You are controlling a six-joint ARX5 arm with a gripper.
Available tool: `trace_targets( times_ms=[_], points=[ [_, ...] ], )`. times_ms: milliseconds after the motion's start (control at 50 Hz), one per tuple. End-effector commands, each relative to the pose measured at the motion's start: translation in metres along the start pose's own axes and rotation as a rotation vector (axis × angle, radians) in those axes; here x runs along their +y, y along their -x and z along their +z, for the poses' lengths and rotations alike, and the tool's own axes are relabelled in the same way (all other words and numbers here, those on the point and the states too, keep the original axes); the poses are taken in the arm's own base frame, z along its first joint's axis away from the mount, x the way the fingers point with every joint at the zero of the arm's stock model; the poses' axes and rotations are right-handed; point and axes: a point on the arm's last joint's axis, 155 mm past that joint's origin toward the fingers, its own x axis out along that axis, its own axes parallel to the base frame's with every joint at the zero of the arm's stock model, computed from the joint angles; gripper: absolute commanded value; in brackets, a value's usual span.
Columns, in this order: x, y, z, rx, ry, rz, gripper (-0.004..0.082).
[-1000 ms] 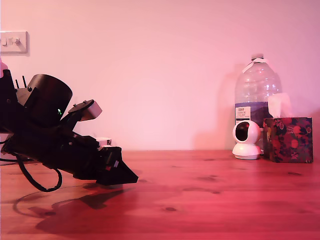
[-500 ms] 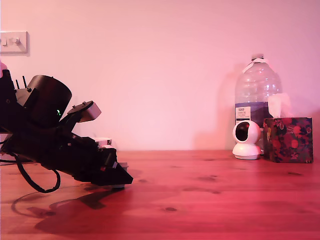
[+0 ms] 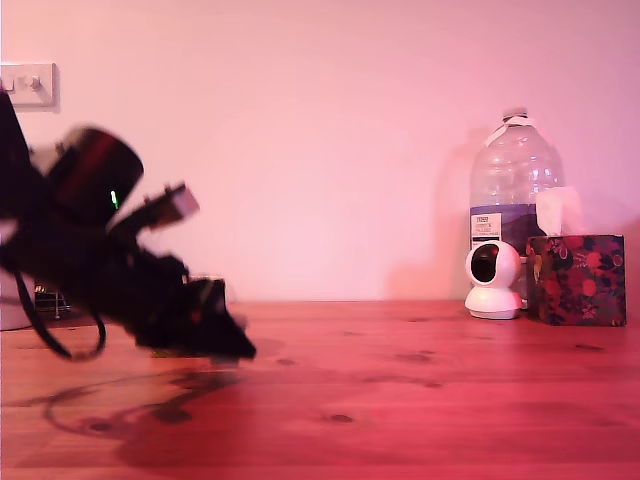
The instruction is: Pick up the coffee capsules from the table one by one and drop them inside the nearest coffee cup
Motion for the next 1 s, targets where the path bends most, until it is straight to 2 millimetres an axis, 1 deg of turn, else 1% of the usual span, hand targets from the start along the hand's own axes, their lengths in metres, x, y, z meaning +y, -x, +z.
trace_targets(
  times_ms=[0,100,200,320,460,600,740,860,980],
  points=[
    [-0.005,0.01,0.01,-0.014,-0.006,-0.001,0.0199],
    [-0.009,0.024,0.021,-0.014,-0.007,0.002,0.0199],
    [-0.009,0.039,0.03,-0.015,-0.006,0.028,0.0199],
    [-0.001,0.057,0.037,-0.015,0.001,0.084,0.0199],
    [0.018,0.074,0.038,-0.003,0.021,0.174,0.0199],
    [0.035,0.083,0.033,0.017,0.047,0.237,0.0199],
    [0.041,0.085,0.03,0.025,0.062,0.249,0.0199],
    [0.045,0.088,0.035,0.018,0.072,0.259,0.0199],
    [0.054,0.091,0.045,0.012,0.092,0.272,0.0199]
  ],
)
